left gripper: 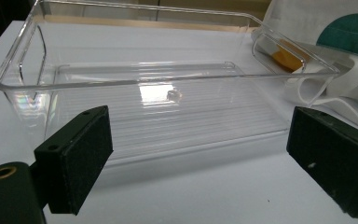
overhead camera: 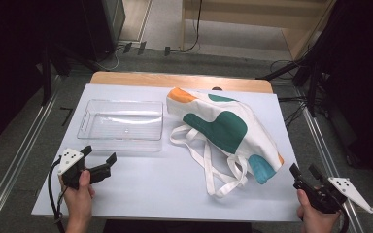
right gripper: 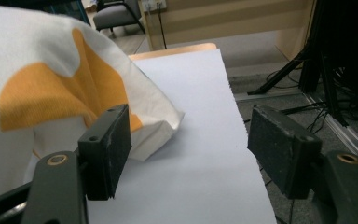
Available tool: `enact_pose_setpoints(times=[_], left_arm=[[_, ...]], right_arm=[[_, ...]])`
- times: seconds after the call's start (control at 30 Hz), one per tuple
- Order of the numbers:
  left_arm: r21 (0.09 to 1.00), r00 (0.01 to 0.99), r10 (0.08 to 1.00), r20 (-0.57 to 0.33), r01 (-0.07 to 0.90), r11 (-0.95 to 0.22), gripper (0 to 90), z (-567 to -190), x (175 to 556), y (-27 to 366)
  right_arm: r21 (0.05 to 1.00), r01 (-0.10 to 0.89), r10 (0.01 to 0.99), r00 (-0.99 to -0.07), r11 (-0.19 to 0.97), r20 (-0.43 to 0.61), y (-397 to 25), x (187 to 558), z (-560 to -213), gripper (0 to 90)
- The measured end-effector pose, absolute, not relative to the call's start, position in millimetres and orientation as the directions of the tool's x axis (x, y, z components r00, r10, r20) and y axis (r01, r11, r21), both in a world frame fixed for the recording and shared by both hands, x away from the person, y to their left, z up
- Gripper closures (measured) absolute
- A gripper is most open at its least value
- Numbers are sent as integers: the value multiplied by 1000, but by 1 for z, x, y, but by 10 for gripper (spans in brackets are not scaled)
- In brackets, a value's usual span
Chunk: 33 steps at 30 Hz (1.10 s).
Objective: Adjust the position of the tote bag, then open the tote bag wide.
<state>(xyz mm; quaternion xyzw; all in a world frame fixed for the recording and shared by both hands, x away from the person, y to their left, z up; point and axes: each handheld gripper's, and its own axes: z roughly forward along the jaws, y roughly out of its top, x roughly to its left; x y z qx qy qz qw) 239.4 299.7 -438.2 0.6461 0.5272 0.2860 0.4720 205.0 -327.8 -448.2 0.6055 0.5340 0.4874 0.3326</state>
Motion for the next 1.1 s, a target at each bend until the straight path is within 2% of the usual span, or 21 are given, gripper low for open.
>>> enact_pose_setpoints(times=[0.07, 0.17, 0.27, 0.47, 0.6, 0.73, 0.8, 0.9, 0.97, 1.0, 1.1], left_arm=[[913, 287, 949, -128, 409, 0, 69, -437, 239, 298], [909, 321, 937, -140, 416, -6, 69, -435, 239, 297], [912, 326, 939, -109, 408, -36, 69, -433, 238, 291], [897, 323, 943, -74, 436, -79, 69, -435, 240, 280], [896, 322, 944, -71, 436, -81, 69, -435, 240, 277], [896, 326, 942, -78, 437, -77, 69, -435, 241, 277], [895, 327, 942, -82, 439, -75, 69, -435, 241, 277], [897, 329, 941, -78, 436, -78, 69, -435, 241, 276], [898, 332, 940, -79, 434, -77, 69, -434, 240, 276], [898, 332, 940, -79, 434, -77, 69, -434, 240, 276], [899, 341, 937, -83, 432, -77, 69, -434, 240, 274]], right_arm=[[924, 309, 968, -32, -226, 248, -328, 202, -444, 296], [944, 285, 985, 22, -168, 169, -317, 194, -434, 276], [941, 262, 973, -36, -212, 229, -306, 186, -424, 270], [948, 216, 957, -118, -234, 263, -282, 176, -409, 258], [947, 237, 948, -182, -216, 262, -269, 175, -410, 242], [941, 316, 969, -168, -123, 183, -250, 183, -424, 263], [932, 351, 975, -155, -95, 157, -243, 187, -431, 354], [913, 395, 970, -165, -99, 177, -243, 191, -440, 605], [908, 409, 971, -171, -86, 169, -245, 193, -443, 727], [910, 406, 973, -169, -78, 158, -247, 193, -444, 773], [922, 376, 974, -161, -90, 160, -257, 191, -441, 825]])
